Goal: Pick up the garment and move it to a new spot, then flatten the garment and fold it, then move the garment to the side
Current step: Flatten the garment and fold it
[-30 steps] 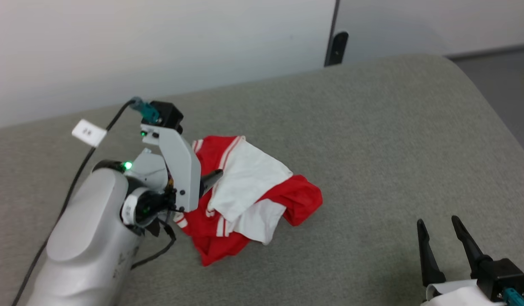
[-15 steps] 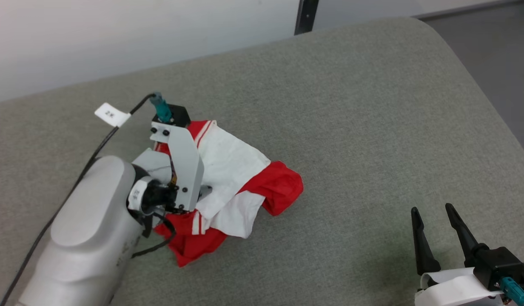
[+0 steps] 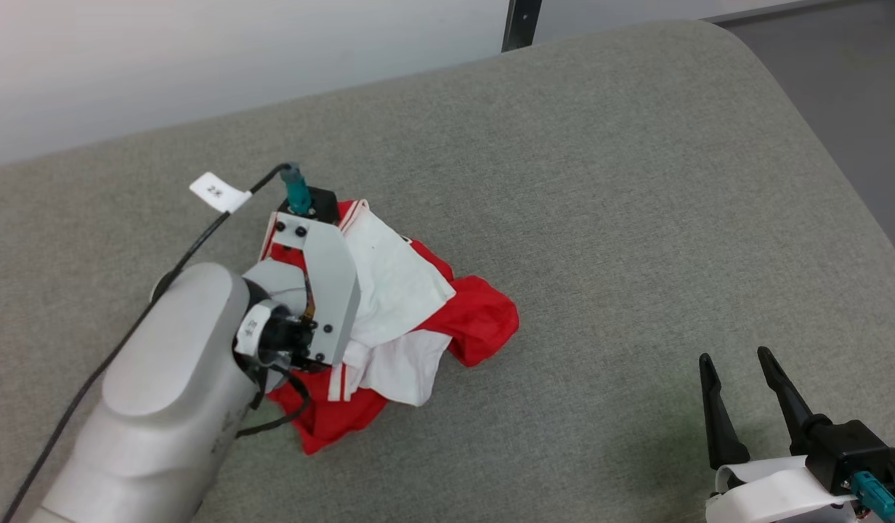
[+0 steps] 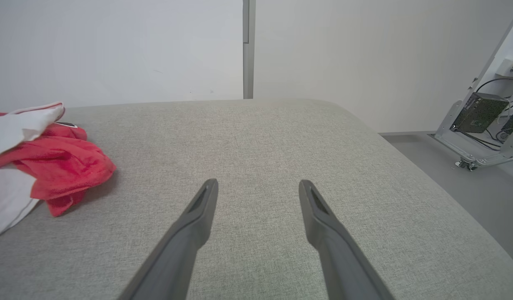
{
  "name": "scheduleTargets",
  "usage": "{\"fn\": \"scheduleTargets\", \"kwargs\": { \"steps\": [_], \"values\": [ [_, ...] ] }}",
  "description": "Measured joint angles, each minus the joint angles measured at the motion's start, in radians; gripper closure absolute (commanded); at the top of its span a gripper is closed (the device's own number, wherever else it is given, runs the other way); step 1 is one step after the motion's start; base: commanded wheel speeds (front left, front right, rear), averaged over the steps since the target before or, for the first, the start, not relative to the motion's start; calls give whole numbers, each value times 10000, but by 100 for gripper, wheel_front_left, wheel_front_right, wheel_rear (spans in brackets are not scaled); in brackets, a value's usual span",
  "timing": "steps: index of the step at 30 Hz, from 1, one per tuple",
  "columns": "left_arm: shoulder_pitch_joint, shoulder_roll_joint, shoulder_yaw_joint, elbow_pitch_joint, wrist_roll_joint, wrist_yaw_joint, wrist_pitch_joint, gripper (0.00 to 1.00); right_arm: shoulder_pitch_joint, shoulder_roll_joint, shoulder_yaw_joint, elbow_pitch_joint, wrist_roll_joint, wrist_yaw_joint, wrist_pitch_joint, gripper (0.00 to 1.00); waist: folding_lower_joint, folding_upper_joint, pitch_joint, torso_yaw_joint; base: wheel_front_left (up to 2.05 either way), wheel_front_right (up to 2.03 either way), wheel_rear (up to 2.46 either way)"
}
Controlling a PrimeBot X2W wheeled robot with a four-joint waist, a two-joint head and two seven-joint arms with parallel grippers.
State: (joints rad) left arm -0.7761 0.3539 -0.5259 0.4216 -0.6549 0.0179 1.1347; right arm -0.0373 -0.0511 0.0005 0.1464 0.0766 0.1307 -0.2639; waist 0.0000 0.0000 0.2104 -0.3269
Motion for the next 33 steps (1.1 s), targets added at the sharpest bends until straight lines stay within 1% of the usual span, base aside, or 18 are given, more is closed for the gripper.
{"fn": "scheduleTargets", "kwargs": {
  "steps": [10, 18, 19, 20, 21, 23, 25, 33],
  "values": [
    [-239, -12, -117, -272, -125, 176, 721, 100, -20, 0, 6, 102, -21, 0, 0, 0, 0, 0, -208, 171, 0, 0, 0],
    [-494, 433, 111, -784, -125, 272, 813, 99, 115, 0, -59, 150, -138, 2, 0, 0, 0, 0, -466, 389, 0, 0, 0],
    [-505, 520, 134, -859, -125, 272, 853, 95, 150, 0, -69, 161, -155, 0, 0, 0, 0, 0, -506, 424, 0, 0, 0],
    [-520, 602, 184, -924, -132, 301, 857, 95, 185, -2, -63, 173, -159, 0, 0, 0, 0, 0, -545, 459, 0, 0, 0],
    [-531, 688, 238, -993, -146, 353, 886, 98, 228, 2, -63, 180, -171, 0, 0, 0, 0, 0, -583, 501, 0, 0, 0],
    [-530, 849, 332, -1135, -153, 401, 890, 97, 283, 0, -67, 209, -207, 0, 0, 0, 0, 0, -652, 586, 0, 0, 0],
    [-523, 1057, 453, -1225, -138, 502, 871, 100, 285, 2, -48, 226, -242, 0, 0, 0, 0, 0, -720, 669, 0, 0, 0],
    [112, 2320, 757, -1093, 115, 709, 782, 100, 298, 0, -36, 251, -336, 0, 0, 0, 0, 0, -890, 879, 0, 0, 0]
  ]
}}
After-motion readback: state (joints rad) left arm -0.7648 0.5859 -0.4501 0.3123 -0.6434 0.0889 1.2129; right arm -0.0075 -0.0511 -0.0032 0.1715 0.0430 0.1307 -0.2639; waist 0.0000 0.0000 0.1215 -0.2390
